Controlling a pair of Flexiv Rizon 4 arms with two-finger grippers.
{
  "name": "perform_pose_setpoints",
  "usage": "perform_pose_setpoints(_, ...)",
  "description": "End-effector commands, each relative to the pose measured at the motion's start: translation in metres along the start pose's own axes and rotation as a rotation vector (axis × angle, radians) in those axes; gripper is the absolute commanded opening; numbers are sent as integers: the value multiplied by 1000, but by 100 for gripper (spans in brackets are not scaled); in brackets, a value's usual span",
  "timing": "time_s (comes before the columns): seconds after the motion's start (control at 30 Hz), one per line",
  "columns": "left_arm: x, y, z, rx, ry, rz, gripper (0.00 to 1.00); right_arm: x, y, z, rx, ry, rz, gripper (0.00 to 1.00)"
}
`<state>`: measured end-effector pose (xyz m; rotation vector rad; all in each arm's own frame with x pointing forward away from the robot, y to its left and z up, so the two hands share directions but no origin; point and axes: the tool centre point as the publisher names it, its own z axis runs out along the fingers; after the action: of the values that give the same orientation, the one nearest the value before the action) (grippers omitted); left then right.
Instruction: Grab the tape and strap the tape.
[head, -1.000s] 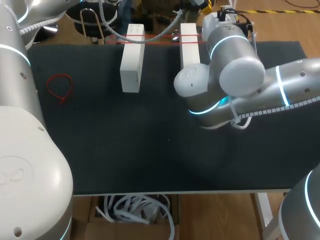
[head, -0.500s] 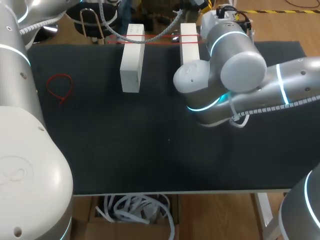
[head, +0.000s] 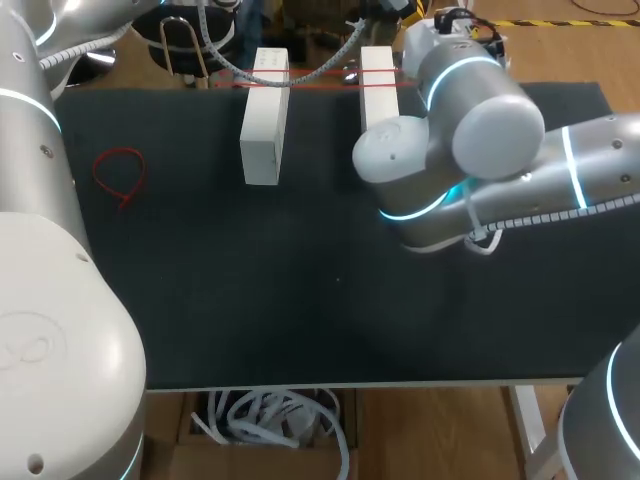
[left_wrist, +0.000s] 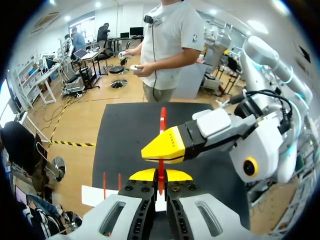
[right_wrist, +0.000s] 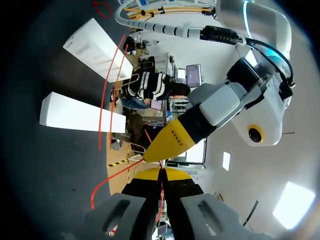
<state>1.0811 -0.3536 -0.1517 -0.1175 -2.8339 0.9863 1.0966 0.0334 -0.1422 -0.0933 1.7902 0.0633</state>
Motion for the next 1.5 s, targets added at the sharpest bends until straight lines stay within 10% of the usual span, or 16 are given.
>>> perform_pose_setpoints(0.03, 0, -1, -1, -4, 2, -1, 0, -5, -3, -4, -7, 20, 3, 0)
perform_pose_setpoints(0.5, 0, -1, -1, -4, 2, -1, 0, -7, -10, -6, 32, 7, 32, 0)
perform_pose_setpoints(0.7, 0, -1, -1, -4, 2, -1, 0, -6, -11, -6, 35, 8, 35, 38)
perform_pose_setpoints(1.5, 0, -1, -1, -4, 2, -1, 0, 4, -30, -41, -45, 68, 74, 27)
